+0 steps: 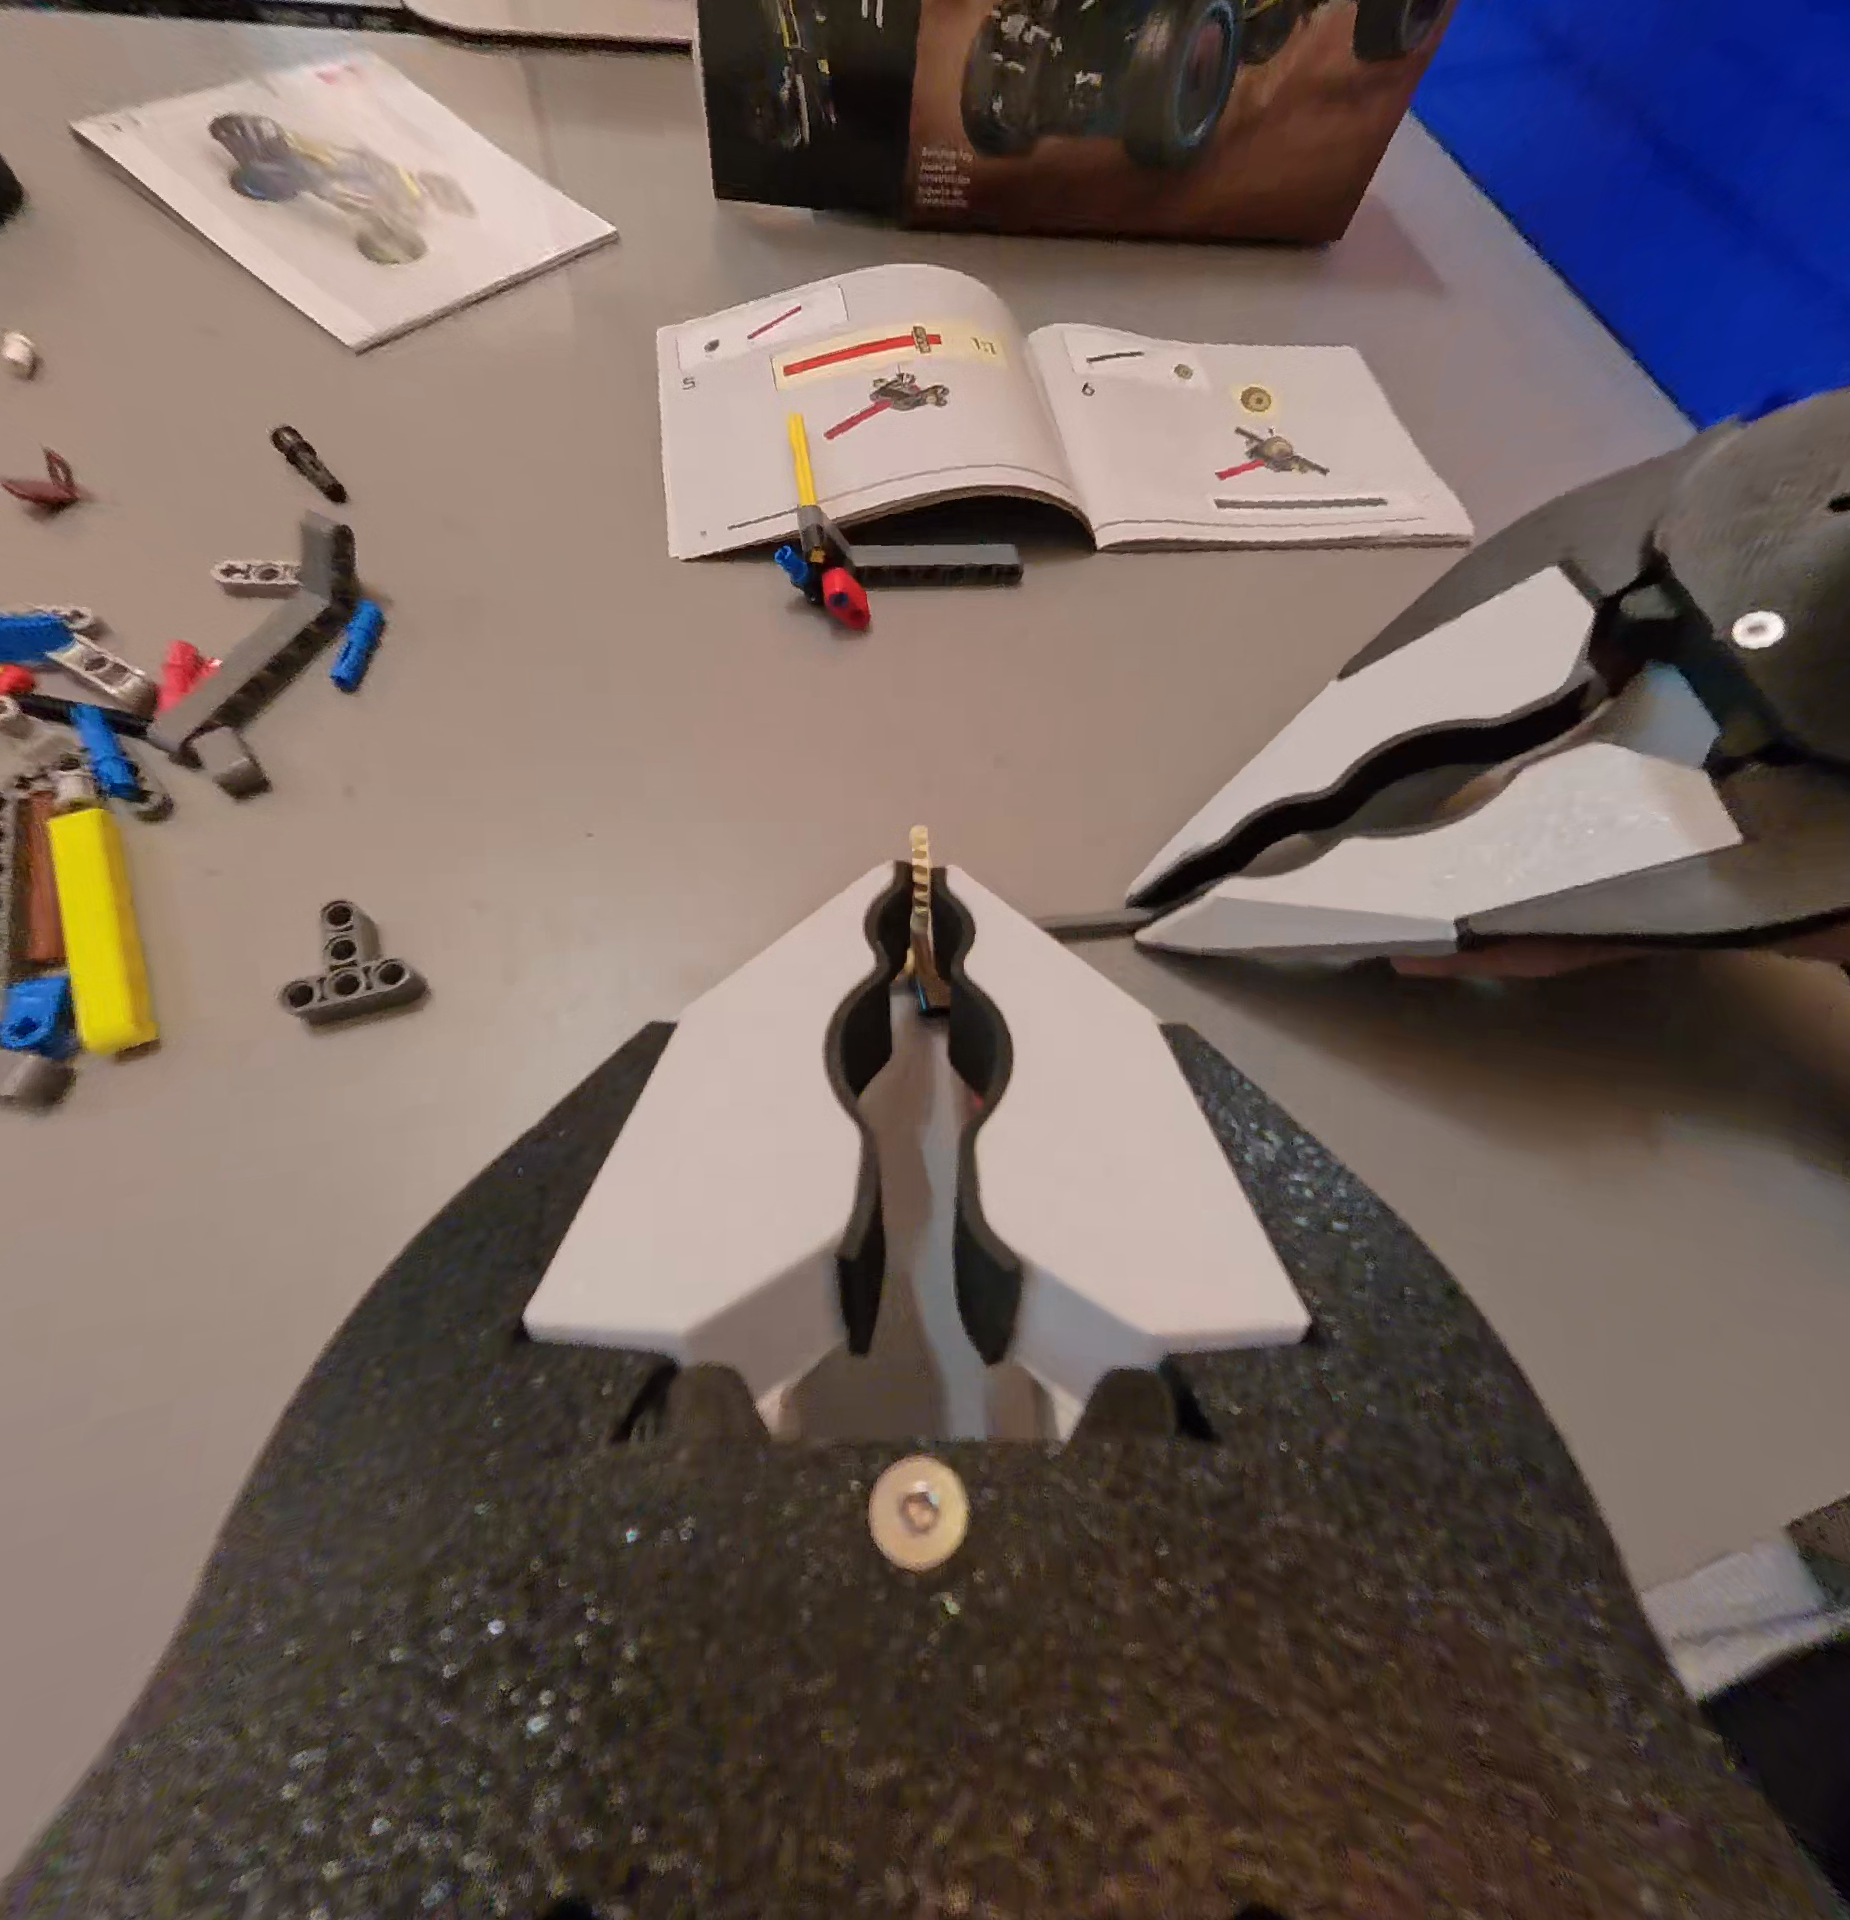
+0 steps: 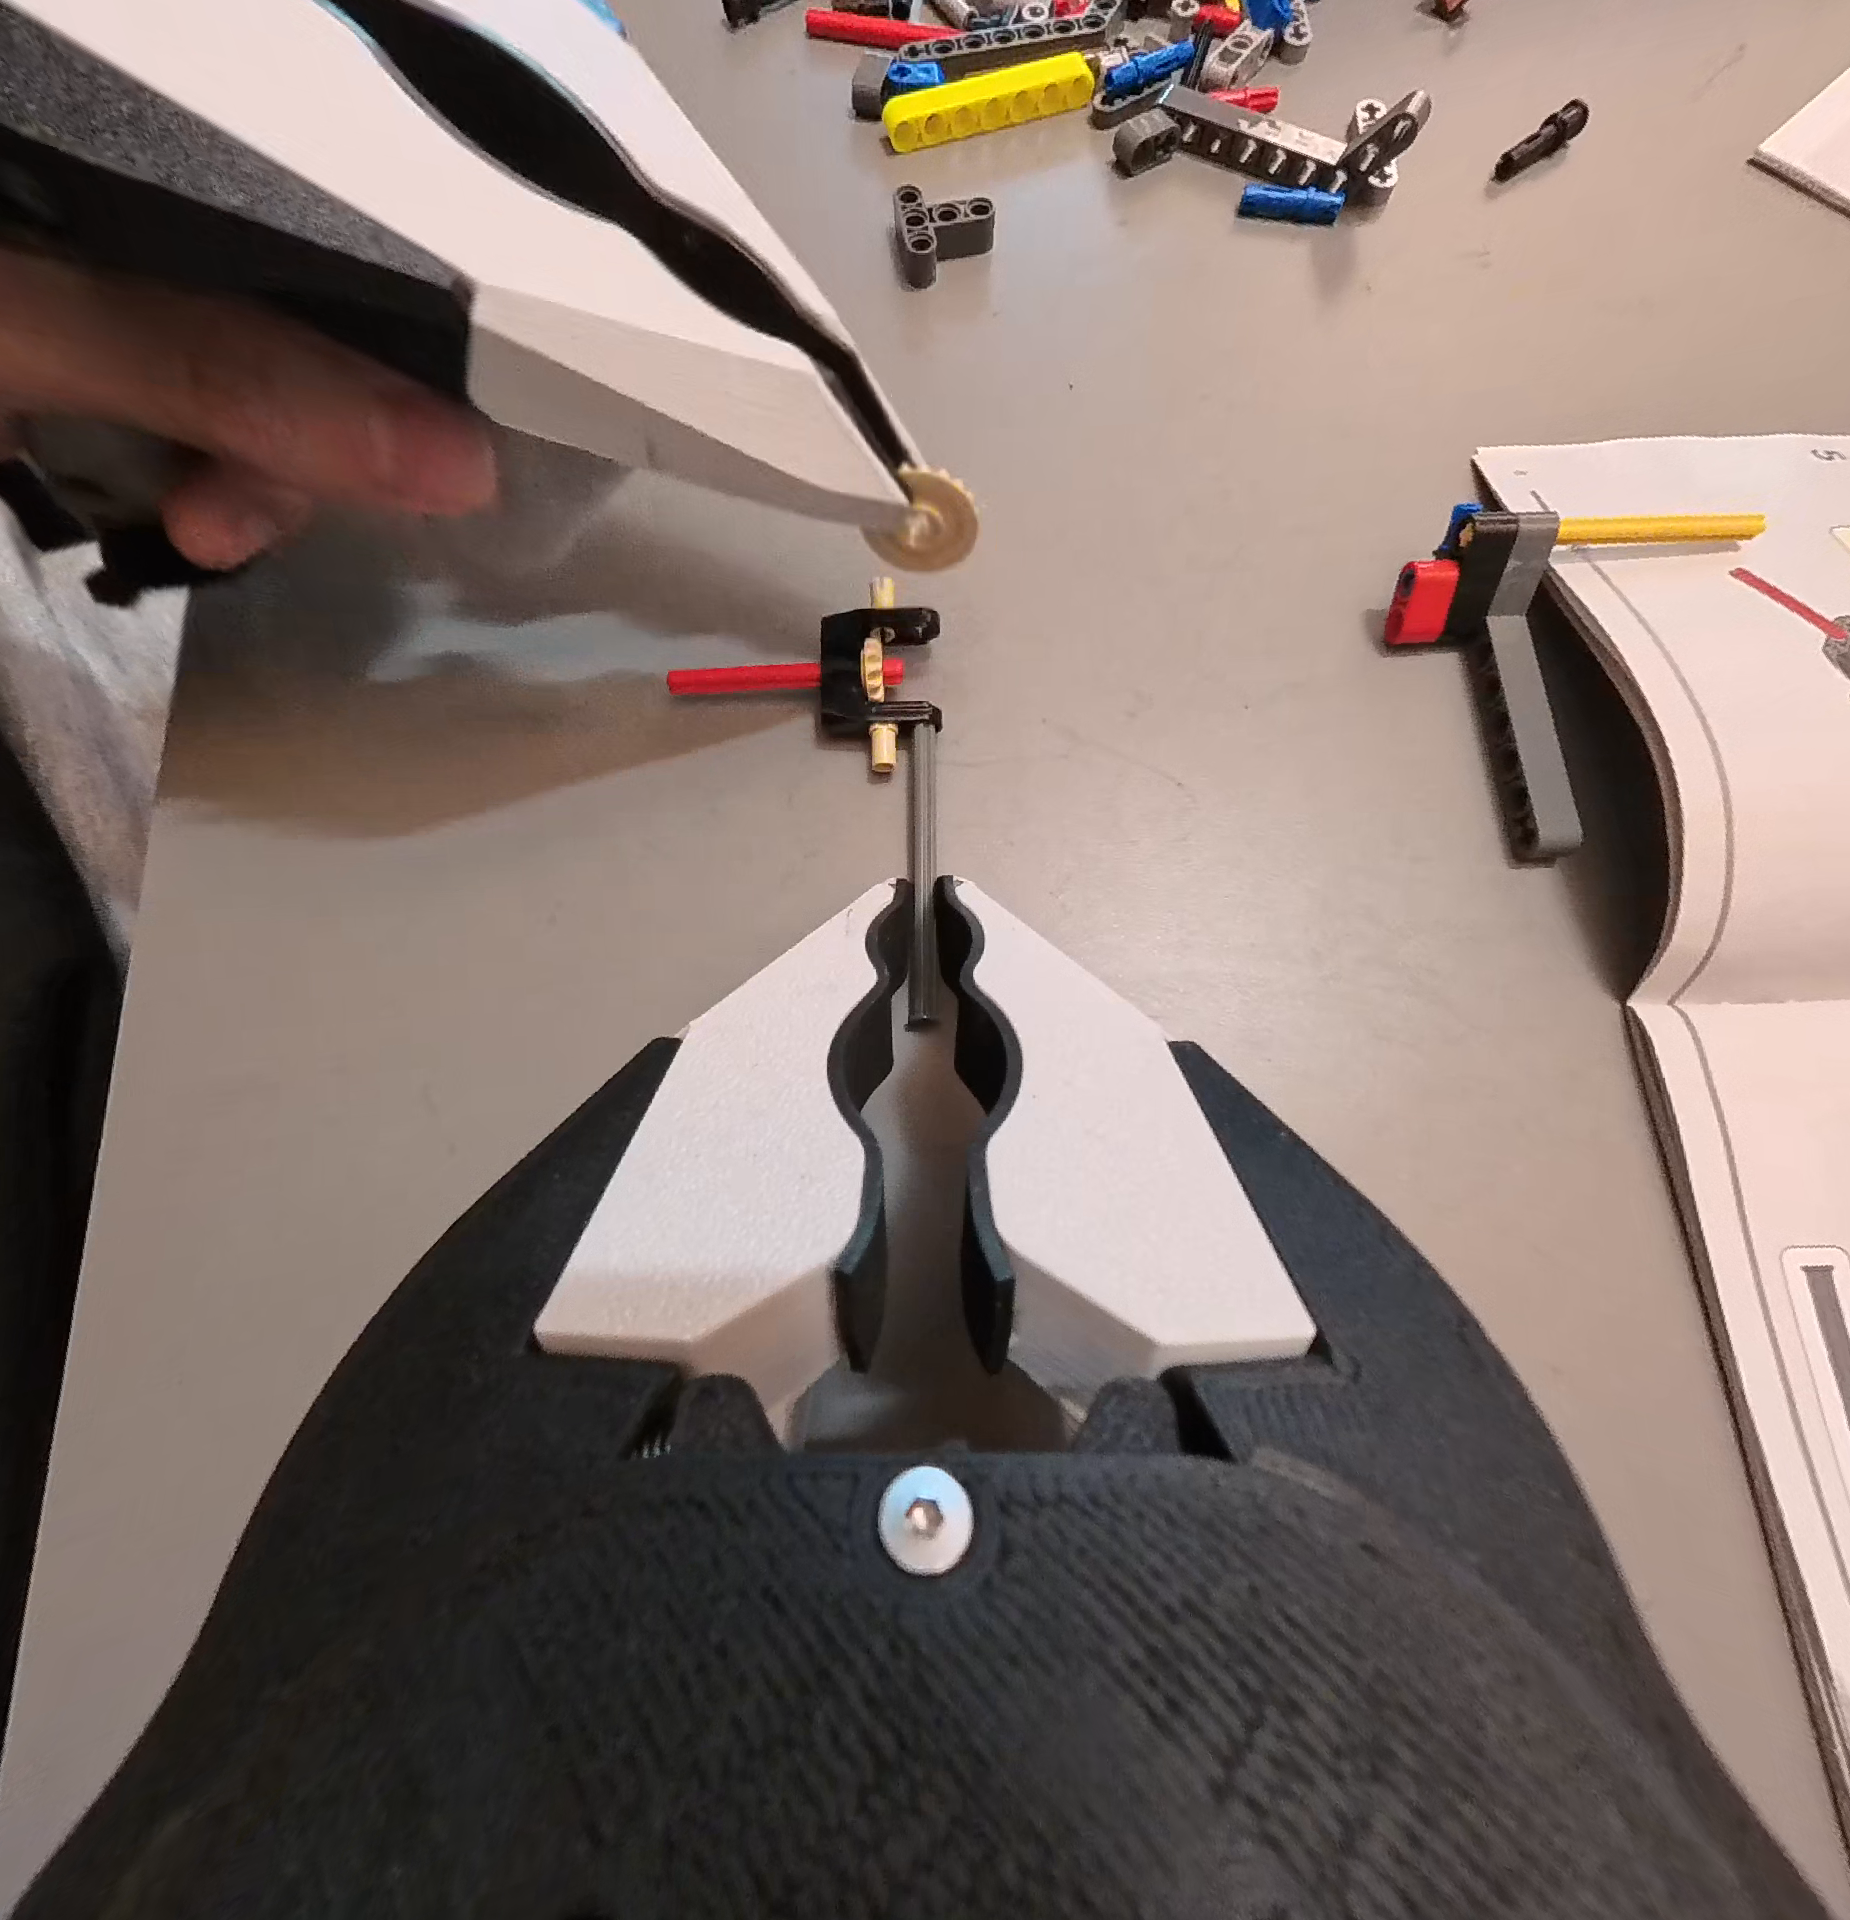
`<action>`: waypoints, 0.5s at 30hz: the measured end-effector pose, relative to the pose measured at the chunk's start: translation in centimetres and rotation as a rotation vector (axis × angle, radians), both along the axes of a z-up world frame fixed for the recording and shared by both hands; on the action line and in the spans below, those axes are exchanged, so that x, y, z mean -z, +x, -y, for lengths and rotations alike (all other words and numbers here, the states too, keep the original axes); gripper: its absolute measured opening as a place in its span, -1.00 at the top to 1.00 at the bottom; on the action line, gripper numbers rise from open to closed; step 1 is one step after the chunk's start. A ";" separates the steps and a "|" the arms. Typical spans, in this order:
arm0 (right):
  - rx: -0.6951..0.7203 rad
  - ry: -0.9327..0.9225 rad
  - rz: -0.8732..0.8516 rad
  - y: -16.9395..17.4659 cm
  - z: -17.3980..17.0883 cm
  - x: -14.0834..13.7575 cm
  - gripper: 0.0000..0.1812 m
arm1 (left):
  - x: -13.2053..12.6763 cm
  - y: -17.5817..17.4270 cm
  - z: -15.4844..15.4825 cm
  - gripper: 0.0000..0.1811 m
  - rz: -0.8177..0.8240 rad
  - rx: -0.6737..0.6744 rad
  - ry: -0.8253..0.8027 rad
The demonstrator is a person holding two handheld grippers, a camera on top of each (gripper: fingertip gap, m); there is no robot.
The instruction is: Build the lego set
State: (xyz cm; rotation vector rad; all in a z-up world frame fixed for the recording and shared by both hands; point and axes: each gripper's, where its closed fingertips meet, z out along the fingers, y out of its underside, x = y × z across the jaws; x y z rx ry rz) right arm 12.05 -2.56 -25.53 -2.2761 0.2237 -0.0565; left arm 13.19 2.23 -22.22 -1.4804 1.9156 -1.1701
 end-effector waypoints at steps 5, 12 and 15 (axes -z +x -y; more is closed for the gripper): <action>-0.002 0.001 -0.003 0.0 0.0 0.0 0.97 | 0.6 -2.0 -0.9 0.99 -0.031 0.027 0.079; -0.003 0.000 0.000 -0.1 0.0 0.0 0.97 | 2.3 -2.0 -1.7 0.99 -0.119 0.004 -0.017; -0.014 0.000 0.003 -0.2 -0.1 0.0 0.97 | 2.3 -1.6 -1.4 1.00 -0.119 0.017 -0.034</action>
